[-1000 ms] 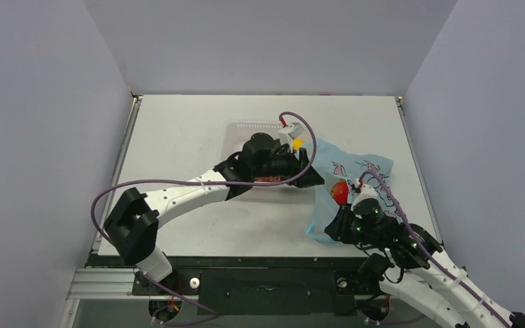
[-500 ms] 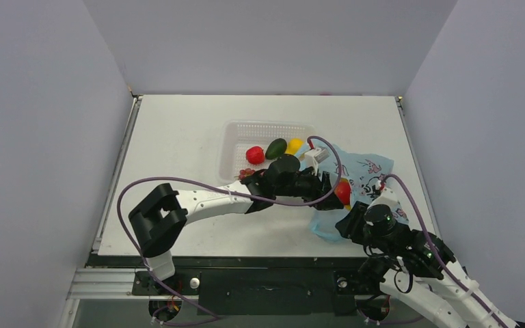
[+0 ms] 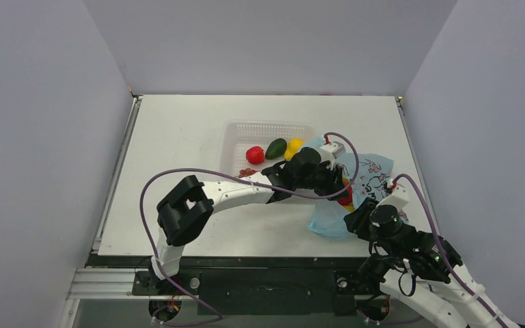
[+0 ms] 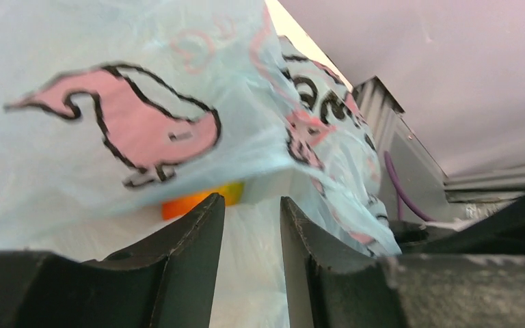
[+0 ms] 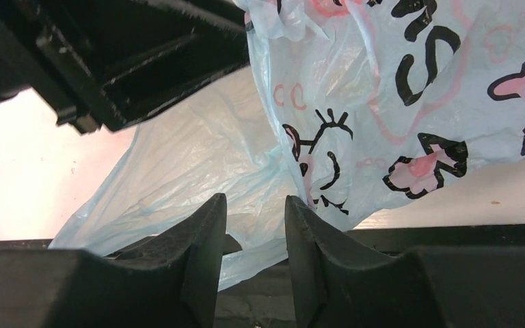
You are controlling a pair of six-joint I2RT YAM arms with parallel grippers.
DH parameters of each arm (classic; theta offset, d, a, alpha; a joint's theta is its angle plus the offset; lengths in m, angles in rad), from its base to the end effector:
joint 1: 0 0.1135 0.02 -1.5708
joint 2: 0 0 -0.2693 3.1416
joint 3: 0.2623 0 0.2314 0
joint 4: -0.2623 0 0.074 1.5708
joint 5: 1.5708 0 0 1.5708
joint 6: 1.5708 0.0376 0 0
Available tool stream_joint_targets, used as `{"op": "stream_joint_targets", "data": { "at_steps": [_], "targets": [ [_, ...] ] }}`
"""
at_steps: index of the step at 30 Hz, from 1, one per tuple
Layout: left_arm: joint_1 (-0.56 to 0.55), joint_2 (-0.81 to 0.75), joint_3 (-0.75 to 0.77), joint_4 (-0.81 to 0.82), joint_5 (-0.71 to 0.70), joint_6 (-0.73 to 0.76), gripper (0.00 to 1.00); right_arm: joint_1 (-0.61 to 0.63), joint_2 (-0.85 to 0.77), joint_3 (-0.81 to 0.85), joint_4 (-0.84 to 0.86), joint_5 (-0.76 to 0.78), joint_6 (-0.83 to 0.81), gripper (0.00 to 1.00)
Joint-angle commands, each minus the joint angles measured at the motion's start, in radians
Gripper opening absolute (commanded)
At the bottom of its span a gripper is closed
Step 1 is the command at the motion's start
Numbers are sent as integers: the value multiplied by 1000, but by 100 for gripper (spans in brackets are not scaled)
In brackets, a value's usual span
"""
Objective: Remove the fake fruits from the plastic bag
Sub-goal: Take out the fake fruit from the plastic bag.
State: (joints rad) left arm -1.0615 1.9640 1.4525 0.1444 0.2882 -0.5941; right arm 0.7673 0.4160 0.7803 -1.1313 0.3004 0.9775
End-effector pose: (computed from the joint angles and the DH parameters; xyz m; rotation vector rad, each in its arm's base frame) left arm 0.2101 -0.3982 0.2657 0.7143 2.0649 -1.3132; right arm 0.0367 0.0199 0.2817 0.3973 2.3235 0.5368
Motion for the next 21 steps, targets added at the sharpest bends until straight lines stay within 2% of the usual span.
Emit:
{"op": "stream_joint_targets", "data": {
  "at_steps": [1,10,21],
  "targets": [
    [9,68,115,-68,-51,53,33,6,10,-20,12,27,1,34],
    [9,166,208,-104,-144,81,40,7,-5,-70,46,-14,32,34],
    [8,255,300,-131,-205,121,57,6,15,-82,49,-19,22,33]
  ]
}}
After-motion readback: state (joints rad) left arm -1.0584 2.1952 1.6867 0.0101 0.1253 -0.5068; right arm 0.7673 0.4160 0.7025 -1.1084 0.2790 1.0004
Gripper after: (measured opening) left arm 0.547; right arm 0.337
